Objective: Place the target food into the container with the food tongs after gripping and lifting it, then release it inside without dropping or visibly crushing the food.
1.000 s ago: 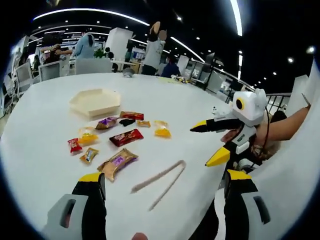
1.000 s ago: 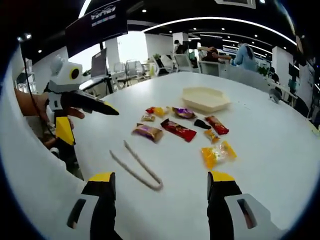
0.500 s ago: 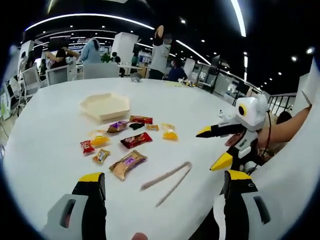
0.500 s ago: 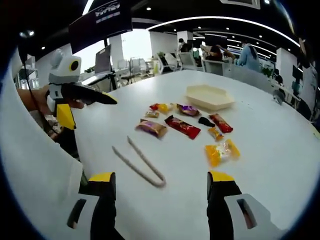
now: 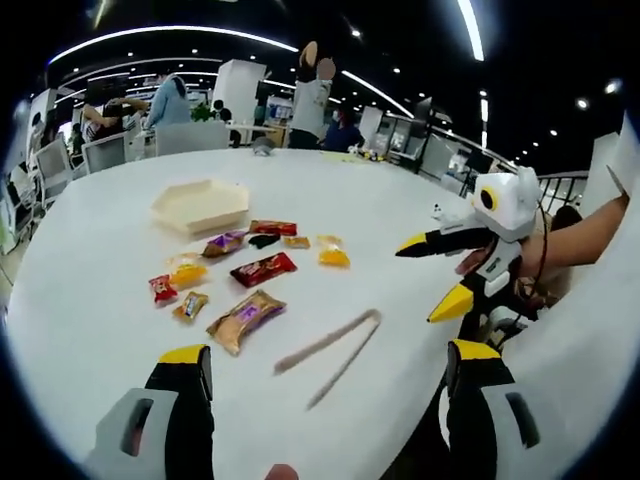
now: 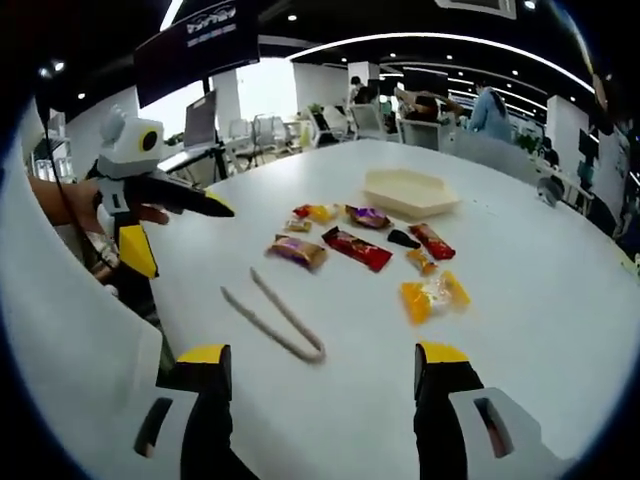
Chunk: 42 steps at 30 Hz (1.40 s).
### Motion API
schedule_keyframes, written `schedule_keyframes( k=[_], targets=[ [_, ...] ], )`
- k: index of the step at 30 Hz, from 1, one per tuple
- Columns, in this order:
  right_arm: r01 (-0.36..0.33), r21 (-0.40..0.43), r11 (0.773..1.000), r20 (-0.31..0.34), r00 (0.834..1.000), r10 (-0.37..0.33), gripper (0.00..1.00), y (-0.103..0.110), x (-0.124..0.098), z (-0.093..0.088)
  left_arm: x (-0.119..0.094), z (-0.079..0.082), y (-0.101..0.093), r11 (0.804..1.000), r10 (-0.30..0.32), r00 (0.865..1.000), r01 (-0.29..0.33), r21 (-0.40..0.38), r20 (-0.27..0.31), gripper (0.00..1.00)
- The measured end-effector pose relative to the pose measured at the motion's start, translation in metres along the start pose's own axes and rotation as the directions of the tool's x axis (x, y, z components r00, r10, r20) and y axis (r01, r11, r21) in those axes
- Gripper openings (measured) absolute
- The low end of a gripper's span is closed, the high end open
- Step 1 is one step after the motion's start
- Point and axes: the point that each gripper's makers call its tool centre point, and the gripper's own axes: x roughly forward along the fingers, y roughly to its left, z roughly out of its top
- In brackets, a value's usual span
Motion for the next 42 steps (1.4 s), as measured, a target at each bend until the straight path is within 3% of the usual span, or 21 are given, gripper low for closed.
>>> schedule_keyframes(
  k=[6,14,19,26,30,37,40,42],
  targets=[
    [0.030,0.025,0.999,0.009,0.999,-0.031,0.75,-0.004,-0.007,-0.005,-0.001,-0.008,-0.006,0.998,-0.027,0.999,0.029,0.051,-0.033,0.91],
    [0.069,0.056,0.996,0.023,0.997,-0.071,0.75,-0.002,-0.013,-0.004,-0.002,-0.027,-0.001,0.996,-0.049,0.995,0.055,0.077,-0.082,0.90],
    [0.096,0.064,0.993,0.044,0.994,-0.098,0.75,-0.002,-0.017,-0.003,0.003,-0.030,-0.003,0.992,-0.080,0.993,0.089,0.095,-0.090,0.88],
    [0.093,0.091,0.992,0.024,0.995,-0.095,0.75,0.004,-0.017,-0.011,0.006,-0.032,-0.008,0.994,-0.091,0.993,0.096,0.053,-0.079,0.89],
    [0.088,0.079,0.993,0.013,0.996,-0.089,0.74,0.006,-0.018,-0.015,0.008,-0.040,-0.013,0.992,-0.112,0.989,0.116,0.042,-0.101,0.88],
    [0.104,0.154,0.983,0.037,0.993,-0.111,0.74,0.006,-0.021,-0.019,0.010,-0.044,-0.022,0.983,-0.160,0.979,0.170,0.072,-0.130,0.76],
    [0.112,0.153,0.982,0.042,0.992,-0.120,0.74,0.005,-0.023,-0.020,0.016,-0.043,-0.022,0.982,-0.170,0.978,0.180,0.066,-0.124,0.77],
    [0.120,0.146,0.982,0.032,0.992,-0.126,0.74,0.004,-0.024,-0.022,0.017,-0.044,-0.023,0.979,-0.177,0.975,0.188,0.073,-0.130,0.72]
  ],
)
